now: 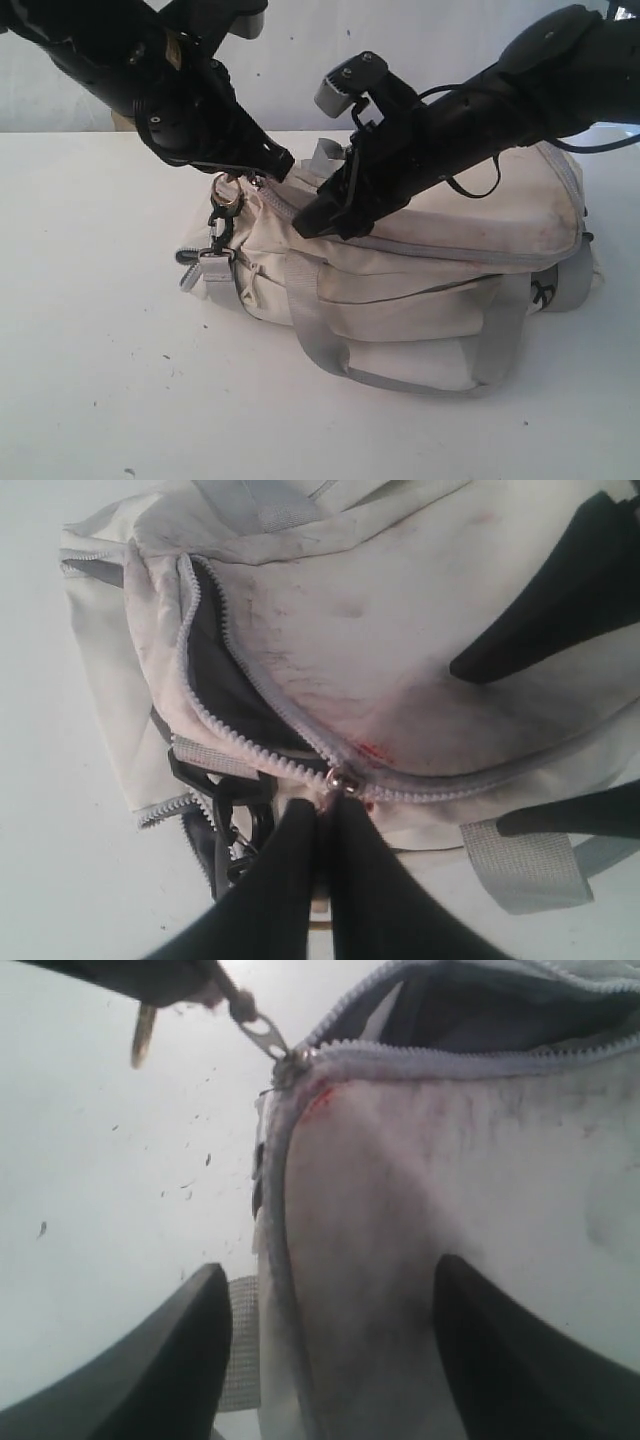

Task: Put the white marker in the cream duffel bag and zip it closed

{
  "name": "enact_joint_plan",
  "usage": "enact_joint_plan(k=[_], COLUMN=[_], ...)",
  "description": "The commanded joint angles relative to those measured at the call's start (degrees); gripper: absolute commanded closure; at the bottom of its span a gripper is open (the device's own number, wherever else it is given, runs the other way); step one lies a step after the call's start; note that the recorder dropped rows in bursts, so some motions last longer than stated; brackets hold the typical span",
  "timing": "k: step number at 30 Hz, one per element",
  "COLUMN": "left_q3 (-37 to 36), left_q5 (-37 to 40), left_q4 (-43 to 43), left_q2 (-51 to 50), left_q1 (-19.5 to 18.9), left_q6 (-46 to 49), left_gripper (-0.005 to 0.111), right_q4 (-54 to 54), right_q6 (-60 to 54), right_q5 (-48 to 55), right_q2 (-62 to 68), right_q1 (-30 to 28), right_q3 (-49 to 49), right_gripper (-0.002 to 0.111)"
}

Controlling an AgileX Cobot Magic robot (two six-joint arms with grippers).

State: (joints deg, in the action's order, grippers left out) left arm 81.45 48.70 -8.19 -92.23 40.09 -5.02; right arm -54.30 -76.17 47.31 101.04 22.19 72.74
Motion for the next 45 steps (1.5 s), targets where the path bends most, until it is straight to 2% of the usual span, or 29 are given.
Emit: enact_joint_plan(k=[1, 10, 12, 15, 20, 24, 28, 37, 42, 45], left_q3=[0.01, 0.01, 0.01, 0.01, 0.01, 0.01, 1.11, 2.01, 2.01, 2.01], left_q5=[-0.76, -0.76, -0.76, -0.76, -0.76, -1.19, -0.56, -3.19, -3.85, -7.11], left_q4=[0.21, 0.44, 0.44, 0.44, 0.44, -1.98, -8.18, -10.38, -14.36, -14.36], left_q2=[0.83, 0.83, 0.83, 0.83, 0.83, 0.94, 0.94, 0.83, 0.83, 0.83], left_q1=[0.01, 0.01, 0.01, 0.01, 0.01, 0.01, -0.52, -6.6, -8.78, -9.12], left_q6=[-0.65, -0.74, -0.74, -0.74, -0.74, -0.8, -2.31, 0.61, 0.9, 2.53], left_gripper=[0.107, 0.107, 0.107, 0.107, 0.107, 0.107, 0.107, 0.107, 0.107, 0.107], right_q4=[-0.08, -0.08, -0.08, -0.08, 0.43, 3.1, 9.68, 13.29, 15.66, 15.91], right_q6=[-0.75, -0.75, -0.75, -0.75, -0.51, -0.42, 0.66, 1.59, 2.8, 2.94], right_q5=[-0.6, -1.11, -0.63, 0.73, 2.85, 4.16, 5.04, 5.27, 5.13, 4.98], right_q2=[1.19, 1.62, 1.86, 2.52, 3.16, 3.04, 3.04, 3.04, 3.04, 3.04], right_q1=[0.06, 0.06, 0.06, 0.06, 0.06, 0.06, 0.06, 0.06, 0.06, 0.06], right_q3=[-0.25, -0.25, -0.25, -0.25, -0.25, -0.25, -0.25, -0.25, -0.25, -0.25], right_gripper=[0.053, 0.053, 0.057, 0.071, 0.108, 0.108, 0.108, 0.108, 0.108, 0.108])
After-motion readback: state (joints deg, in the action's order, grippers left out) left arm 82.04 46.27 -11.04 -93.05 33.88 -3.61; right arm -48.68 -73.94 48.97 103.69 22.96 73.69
